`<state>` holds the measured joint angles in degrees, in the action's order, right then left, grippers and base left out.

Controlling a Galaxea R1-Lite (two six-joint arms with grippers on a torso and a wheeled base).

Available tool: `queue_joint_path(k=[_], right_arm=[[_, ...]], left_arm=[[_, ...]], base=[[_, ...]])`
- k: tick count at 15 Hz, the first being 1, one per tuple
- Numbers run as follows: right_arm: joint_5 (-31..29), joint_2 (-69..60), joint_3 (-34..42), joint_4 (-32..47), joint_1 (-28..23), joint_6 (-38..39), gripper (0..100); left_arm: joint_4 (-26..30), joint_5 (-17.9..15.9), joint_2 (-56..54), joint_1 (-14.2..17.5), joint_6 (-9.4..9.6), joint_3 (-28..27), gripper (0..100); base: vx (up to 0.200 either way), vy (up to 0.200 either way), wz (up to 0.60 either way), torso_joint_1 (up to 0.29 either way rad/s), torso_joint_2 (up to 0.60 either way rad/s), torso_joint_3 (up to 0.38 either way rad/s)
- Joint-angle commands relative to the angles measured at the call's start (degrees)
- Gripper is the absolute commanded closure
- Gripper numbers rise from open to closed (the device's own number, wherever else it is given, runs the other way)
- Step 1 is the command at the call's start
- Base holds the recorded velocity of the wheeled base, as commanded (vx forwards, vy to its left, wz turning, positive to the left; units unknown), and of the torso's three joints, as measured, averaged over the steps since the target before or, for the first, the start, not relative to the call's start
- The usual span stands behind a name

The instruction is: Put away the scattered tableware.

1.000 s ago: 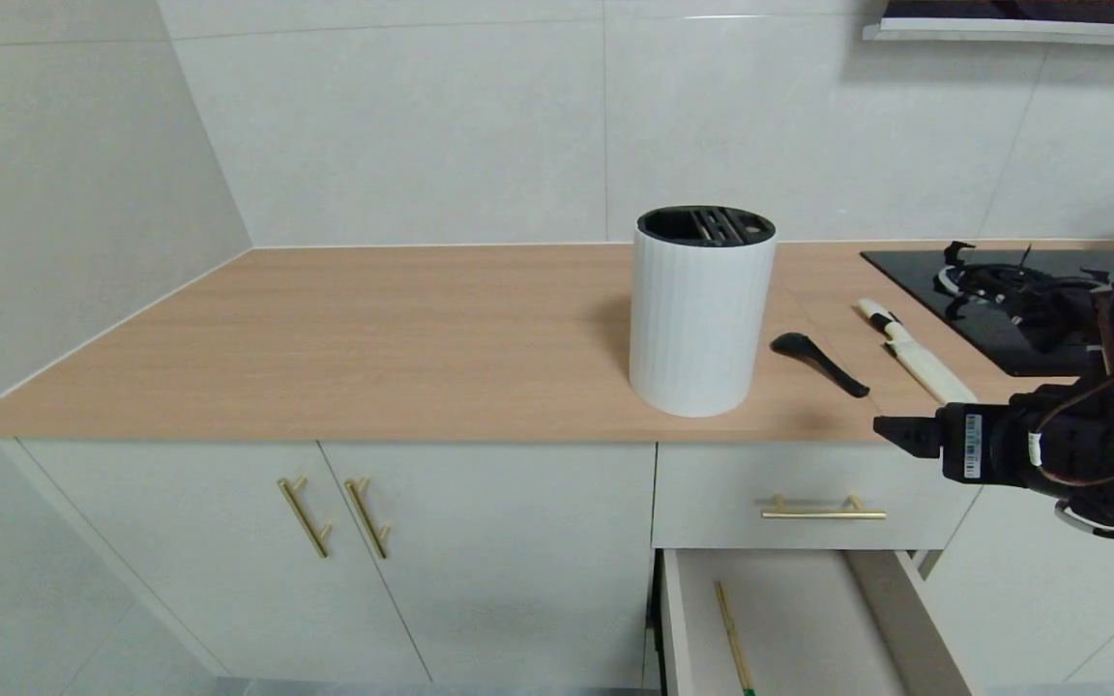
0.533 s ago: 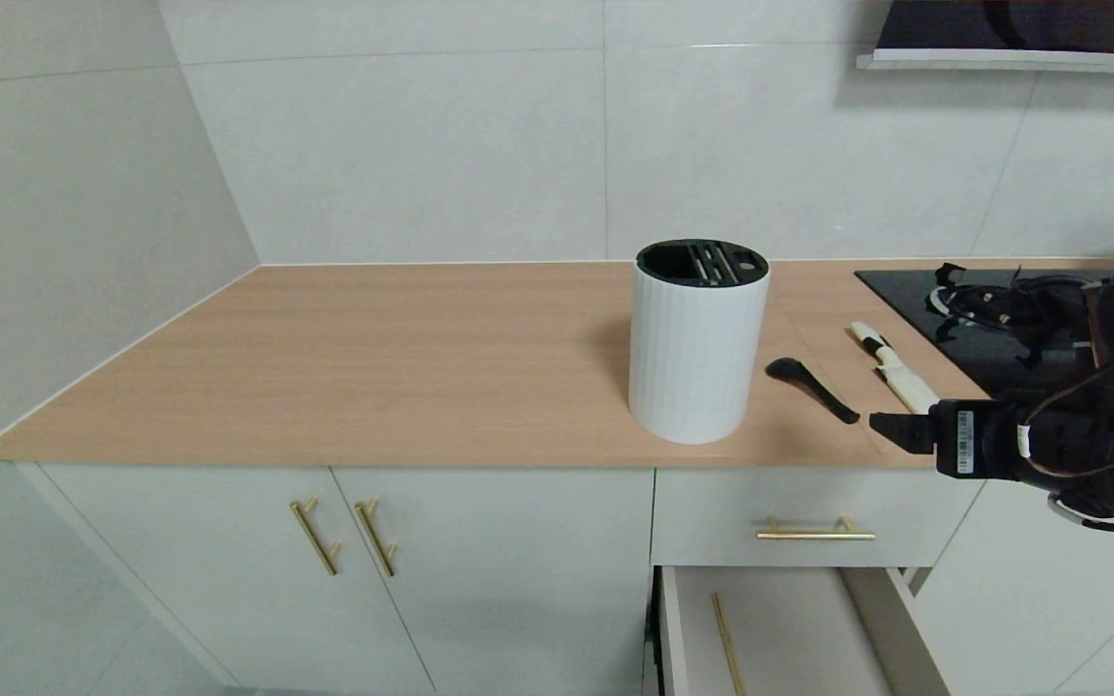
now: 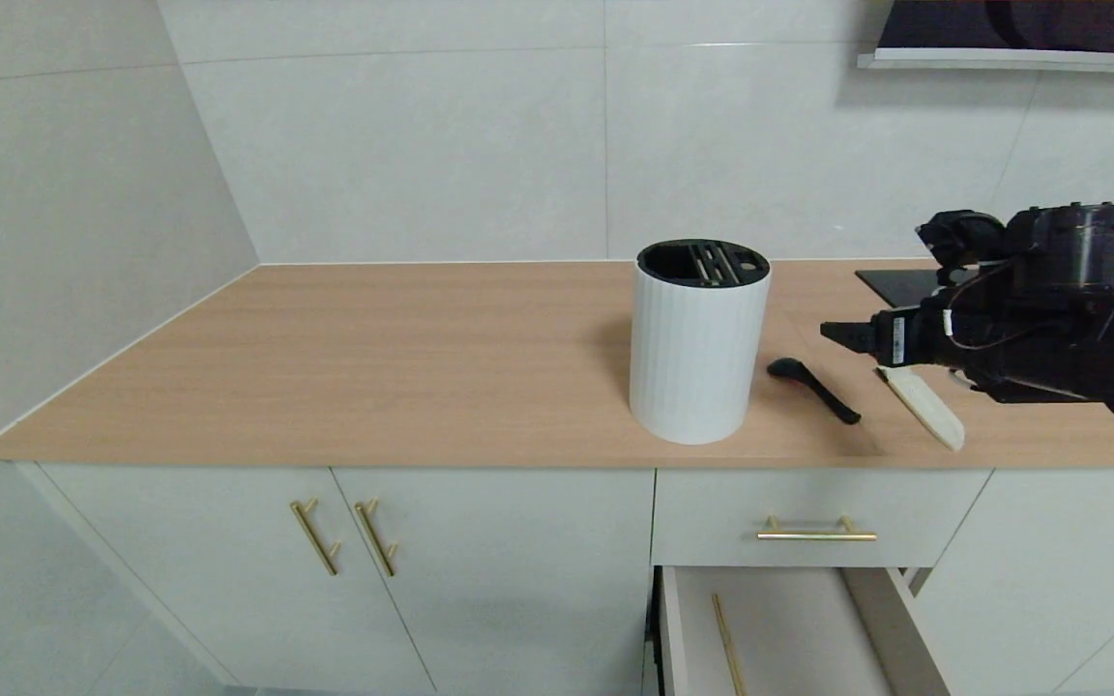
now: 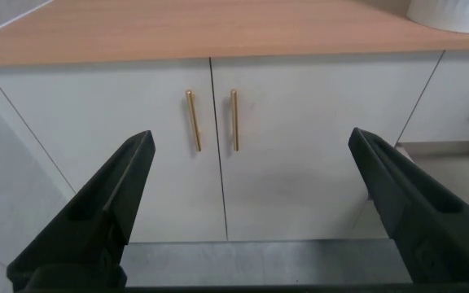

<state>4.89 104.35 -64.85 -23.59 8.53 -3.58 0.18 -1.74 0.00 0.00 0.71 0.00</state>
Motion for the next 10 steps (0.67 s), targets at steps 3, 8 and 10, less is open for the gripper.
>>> queue_joint_path(k=[3,8,10], right_arm=[[8.8,11.0,-3.3,-0.3,-3.8,-5.6,0],[12.2,16.4,-4.4,-2.1,-5.1,-8.9,0],[12.2,17.4,-4.6,-2.3,-5.1,-9.0,0]], left_arm=[[0.0,0.1,0.0,0.0,0.0,0.0,0],[0.0,0.0,0.0,0.0,0.0,0.0,0],[0.0,0.0,0.0,0.0,0.0,0.0,0]], base=[[0.0,0.0,0.0,0.0,0.0,0.0],[0.0,0.0,0.0,0.0,0.0,0.0],[0.0,0.0,0.0,0.0,0.0,0.0]])
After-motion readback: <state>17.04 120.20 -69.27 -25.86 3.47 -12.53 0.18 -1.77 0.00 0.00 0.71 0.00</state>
